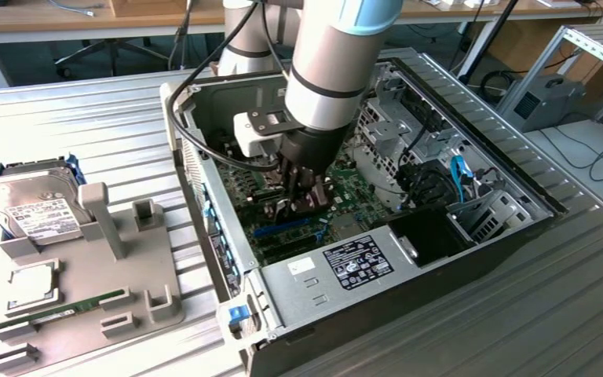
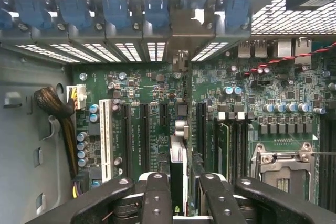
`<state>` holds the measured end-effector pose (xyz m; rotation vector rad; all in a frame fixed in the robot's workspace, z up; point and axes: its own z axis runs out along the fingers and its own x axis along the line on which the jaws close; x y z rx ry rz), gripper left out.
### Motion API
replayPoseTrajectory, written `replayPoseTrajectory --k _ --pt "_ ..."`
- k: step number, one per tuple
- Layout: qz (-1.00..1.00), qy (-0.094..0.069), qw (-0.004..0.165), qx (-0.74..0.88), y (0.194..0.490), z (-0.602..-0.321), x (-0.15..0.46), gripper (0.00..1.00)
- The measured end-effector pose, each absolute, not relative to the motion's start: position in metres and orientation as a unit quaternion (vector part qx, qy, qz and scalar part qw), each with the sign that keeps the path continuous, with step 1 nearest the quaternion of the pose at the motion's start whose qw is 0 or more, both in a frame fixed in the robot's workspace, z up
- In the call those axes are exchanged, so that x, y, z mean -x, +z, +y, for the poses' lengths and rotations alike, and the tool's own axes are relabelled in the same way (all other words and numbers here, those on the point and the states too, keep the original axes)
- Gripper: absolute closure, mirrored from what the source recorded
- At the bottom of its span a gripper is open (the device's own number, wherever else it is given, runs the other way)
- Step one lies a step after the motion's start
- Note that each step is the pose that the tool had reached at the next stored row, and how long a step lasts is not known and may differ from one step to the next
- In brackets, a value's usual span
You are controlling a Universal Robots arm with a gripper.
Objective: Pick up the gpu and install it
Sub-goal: 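Insert the gpu into the slot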
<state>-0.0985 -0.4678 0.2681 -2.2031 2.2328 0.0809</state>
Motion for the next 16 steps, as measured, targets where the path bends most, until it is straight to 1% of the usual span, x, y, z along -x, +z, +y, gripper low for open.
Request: replayPoseTrajectory --k 16 --pt "0.712 0.026 0.002 0.702 0.2638 -0.4675 0.0985 0.74"
